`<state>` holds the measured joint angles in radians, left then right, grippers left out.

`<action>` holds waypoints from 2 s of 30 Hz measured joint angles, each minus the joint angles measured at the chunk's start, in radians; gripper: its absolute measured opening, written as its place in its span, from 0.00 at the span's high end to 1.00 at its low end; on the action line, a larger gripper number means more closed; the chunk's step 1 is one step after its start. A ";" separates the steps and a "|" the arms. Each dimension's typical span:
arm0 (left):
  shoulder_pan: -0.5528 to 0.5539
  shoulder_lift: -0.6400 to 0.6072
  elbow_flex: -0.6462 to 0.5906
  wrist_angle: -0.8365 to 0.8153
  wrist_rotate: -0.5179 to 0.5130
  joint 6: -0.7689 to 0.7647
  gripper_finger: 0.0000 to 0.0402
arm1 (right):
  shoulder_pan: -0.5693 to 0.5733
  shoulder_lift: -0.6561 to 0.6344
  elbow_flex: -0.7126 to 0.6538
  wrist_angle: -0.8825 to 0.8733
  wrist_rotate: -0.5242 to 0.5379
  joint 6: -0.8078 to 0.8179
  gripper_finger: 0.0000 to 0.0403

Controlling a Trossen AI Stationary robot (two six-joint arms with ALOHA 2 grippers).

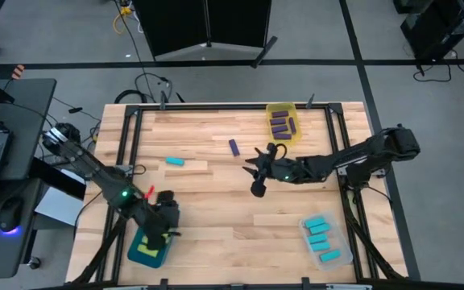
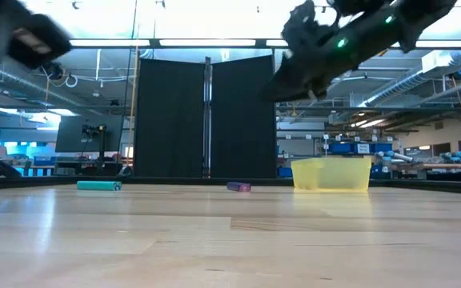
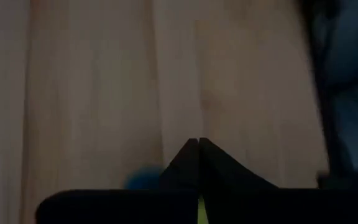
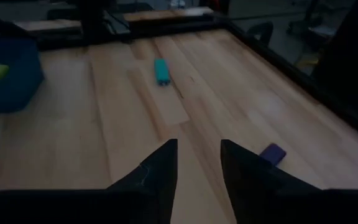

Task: Sort blocks
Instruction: Put the violet block into the transparent yellow bin

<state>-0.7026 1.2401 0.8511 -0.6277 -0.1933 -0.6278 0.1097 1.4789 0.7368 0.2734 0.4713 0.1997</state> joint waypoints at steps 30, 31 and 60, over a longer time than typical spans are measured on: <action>0.521 -0.020 -0.381 1.160 0.293 0.624 0.98 | -0.286 0.483 0.489 -0.395 -0.083 0.288 0.43; 0.521 -0.020 -0.381 1.159 0.293 0.624 0.98 | -0.293 0.502 0.500 -0.422 -0.083 0.300 0.43; 0.519 -0.019 -0.381 1.159 0.292 0.620 0.98 | -0.396 0.553 0.524 -0.553 -0.349 0.043 0.71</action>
<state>-0.1833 1.2209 0.4702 0.5316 0.0990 -0.0074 -0.2867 2.0317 1.2613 -0.2794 0.1227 0.2427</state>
